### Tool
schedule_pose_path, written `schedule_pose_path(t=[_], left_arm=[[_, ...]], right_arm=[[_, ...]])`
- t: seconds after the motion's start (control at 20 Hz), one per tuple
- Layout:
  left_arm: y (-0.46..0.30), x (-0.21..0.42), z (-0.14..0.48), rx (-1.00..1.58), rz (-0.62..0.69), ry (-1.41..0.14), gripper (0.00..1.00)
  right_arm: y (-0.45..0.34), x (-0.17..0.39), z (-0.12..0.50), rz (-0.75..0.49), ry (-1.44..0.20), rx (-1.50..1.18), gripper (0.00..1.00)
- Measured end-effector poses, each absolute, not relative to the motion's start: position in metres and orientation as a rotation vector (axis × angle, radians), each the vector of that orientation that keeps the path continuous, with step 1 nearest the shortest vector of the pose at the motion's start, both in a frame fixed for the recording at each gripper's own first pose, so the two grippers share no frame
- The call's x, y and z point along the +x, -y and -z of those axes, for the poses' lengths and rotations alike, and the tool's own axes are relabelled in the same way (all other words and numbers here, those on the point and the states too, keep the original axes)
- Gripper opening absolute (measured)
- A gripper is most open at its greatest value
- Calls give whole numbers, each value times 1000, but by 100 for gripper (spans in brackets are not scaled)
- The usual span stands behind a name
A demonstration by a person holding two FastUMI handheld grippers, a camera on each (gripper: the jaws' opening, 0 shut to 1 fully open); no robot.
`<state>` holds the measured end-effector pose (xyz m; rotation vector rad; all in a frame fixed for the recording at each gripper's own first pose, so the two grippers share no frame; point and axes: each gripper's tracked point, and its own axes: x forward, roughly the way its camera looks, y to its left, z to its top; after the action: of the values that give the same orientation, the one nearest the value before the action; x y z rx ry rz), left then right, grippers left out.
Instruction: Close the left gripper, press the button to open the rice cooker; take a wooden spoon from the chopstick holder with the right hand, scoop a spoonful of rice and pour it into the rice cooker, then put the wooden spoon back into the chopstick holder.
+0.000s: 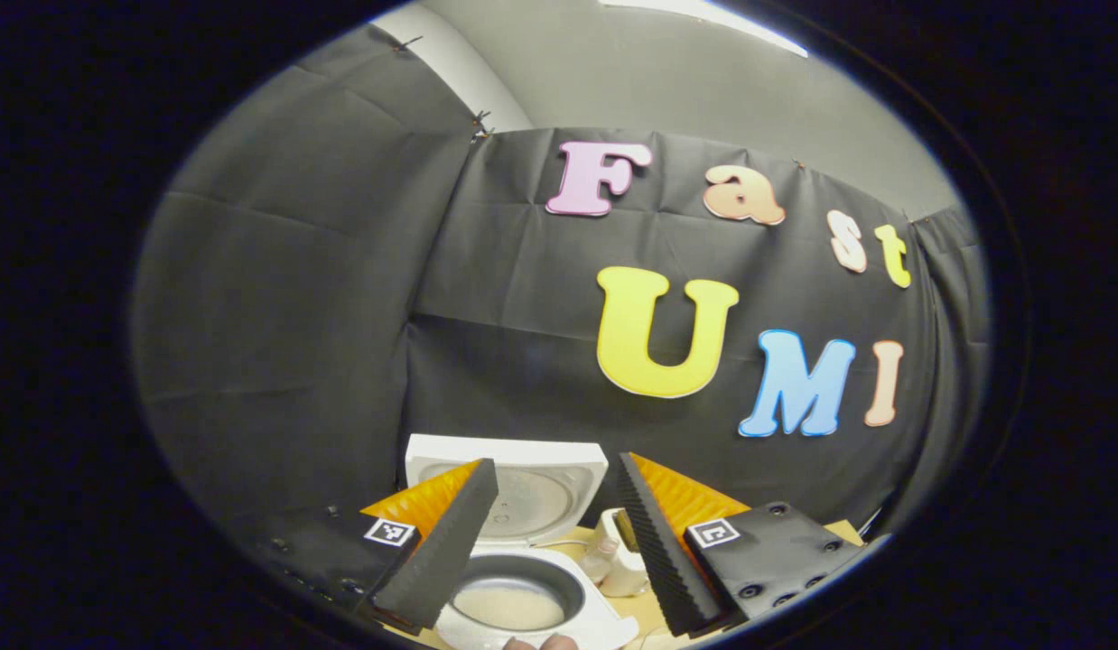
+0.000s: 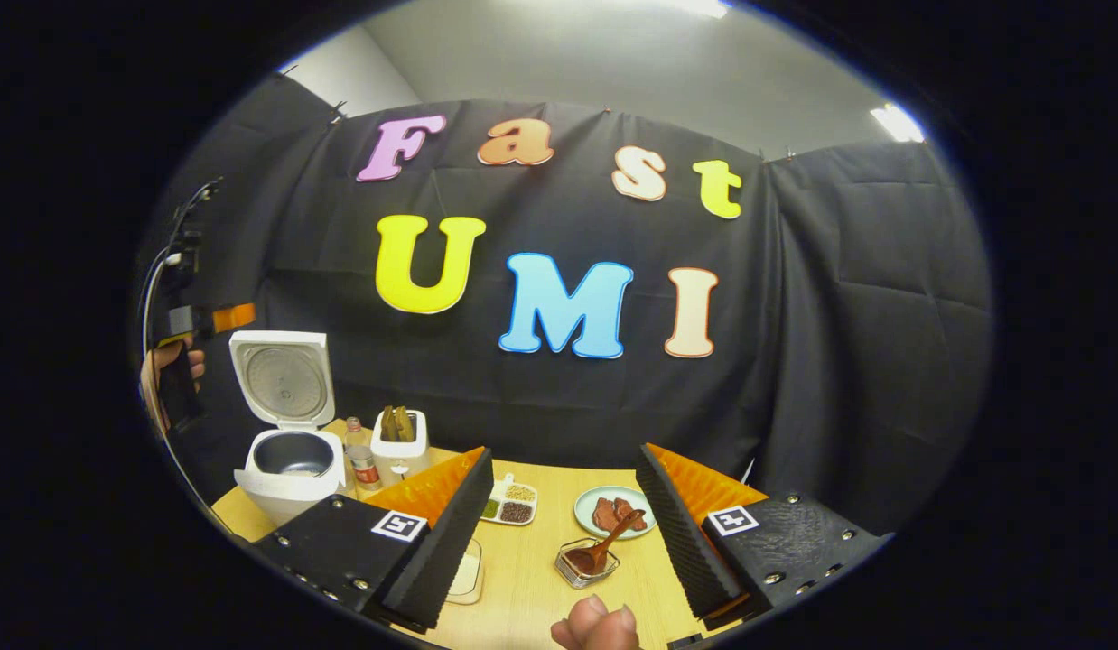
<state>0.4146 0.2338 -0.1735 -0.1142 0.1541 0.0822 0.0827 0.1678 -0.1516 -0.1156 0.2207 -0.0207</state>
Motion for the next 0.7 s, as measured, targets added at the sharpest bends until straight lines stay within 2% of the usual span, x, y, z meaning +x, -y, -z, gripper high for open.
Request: schedule_pose_path(t=[0.1, 0.15, 0.4, 0.45, 0.5, 0.6, 0.7], left_arm=[[-244, 457, 179, -121, -114, -161, 100], [-247, 478, 180, -121, -130, -163, 96], [-273, 545, 210, -106, -184, -199, 96], [-278, 555, 218, -90, -192, -207, 100], [-284, 563, 226, -74, -199, -219, 92], [-289, 584, 246, -52, -208, -263, 96], [-299, 594, 262, -9, -227, -290, 93]], right_arm=[[-184, 86, 152, 0, -235, -112, 97], [-189, 85, 158, -7, -253, -110, 97], [-195, 80, 168, -21, -294, -144, 97], [-194, 80, 169, -19, -302, -145, 97], [-194, 81, 169, -14, -306, -140, 97], [-196, 81, 172, -19, -322, -134, 97], [-201, 80, 173, -32, -328, -135, 97]])
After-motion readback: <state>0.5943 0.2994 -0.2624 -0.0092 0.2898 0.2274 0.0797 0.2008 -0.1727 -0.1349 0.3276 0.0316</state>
